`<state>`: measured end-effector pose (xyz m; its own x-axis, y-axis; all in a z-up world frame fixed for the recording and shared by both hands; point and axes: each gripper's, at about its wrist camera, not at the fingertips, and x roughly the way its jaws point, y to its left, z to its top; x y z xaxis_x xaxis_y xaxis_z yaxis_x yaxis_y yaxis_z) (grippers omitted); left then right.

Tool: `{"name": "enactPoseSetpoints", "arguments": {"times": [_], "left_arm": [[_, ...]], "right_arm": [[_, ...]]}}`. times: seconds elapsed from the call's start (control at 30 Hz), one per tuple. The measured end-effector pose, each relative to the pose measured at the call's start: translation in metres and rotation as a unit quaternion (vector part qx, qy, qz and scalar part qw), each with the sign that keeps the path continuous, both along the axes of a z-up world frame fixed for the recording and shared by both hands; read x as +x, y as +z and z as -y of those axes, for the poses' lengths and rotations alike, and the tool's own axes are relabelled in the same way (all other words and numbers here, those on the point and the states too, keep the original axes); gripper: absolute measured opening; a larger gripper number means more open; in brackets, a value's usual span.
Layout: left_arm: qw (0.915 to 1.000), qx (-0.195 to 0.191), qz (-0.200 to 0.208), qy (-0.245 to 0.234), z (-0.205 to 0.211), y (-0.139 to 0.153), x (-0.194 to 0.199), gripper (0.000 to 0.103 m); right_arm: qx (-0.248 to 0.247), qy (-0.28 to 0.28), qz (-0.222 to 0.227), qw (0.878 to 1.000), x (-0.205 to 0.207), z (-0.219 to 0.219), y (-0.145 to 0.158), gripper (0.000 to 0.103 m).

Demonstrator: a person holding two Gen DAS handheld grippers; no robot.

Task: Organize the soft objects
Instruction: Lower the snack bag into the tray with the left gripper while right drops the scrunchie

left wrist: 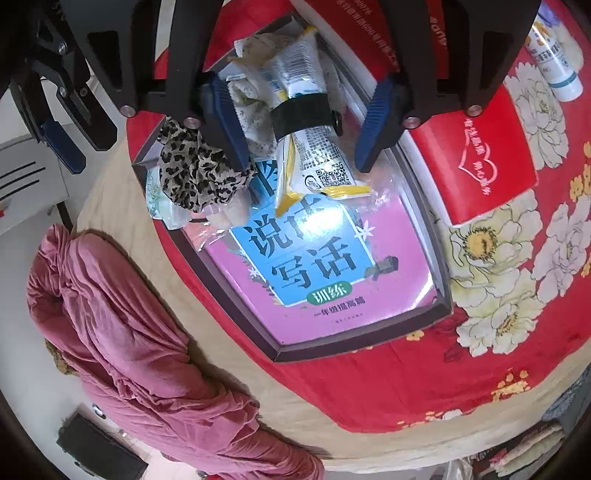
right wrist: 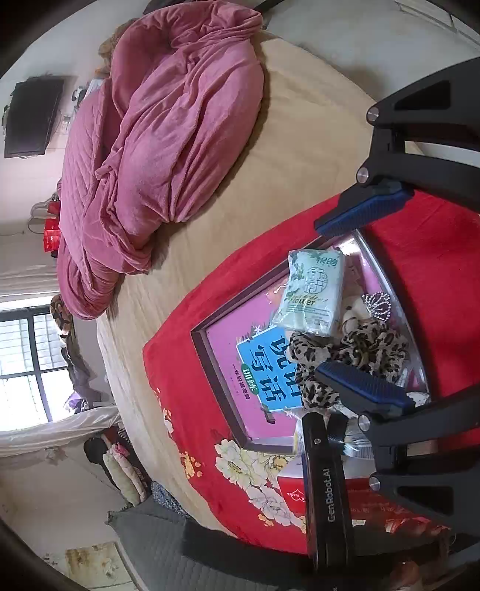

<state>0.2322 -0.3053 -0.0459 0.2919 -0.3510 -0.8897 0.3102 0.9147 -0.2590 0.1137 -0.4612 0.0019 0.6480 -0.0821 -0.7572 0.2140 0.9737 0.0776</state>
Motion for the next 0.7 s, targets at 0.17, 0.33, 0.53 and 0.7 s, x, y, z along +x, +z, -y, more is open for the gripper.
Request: {"name": "enactPoseSetpoints", "arguments": {"times": [0.17, 0.33, 0.53, 0.7], "left_arm": [[1.0, -0.004, 0.004, -0.001, -0.005, 0.005, -0.001, 0.068], [0.9999, -0.013, 0.007, -0.002, -0.013, 0.01, -0.004, 0.069], [0.9998, -0.02, 0.009, 0.003, -0.021, 0.016, -0.006, 0.076], [0.9993, -0.028, 0.024, 0.01, -0.028, 0.027, -0.013, 0.077]], "right_arm": [[-0.003, -0.005, -0.001, 1.0, -0.001, -0.003, 0.002, 0.07], [-0.005, -0.003, 0.003, 1.0, -0.003, -0.007, 0.008, 0.071], [-0.009, -0.004, 0.007, 1.0, -0.006, -0.012, 0.014, 0.071], [-0.015, -0.005, 0.01, 1.0, -0.01, -0.015, 0.019, 0.071]]}}
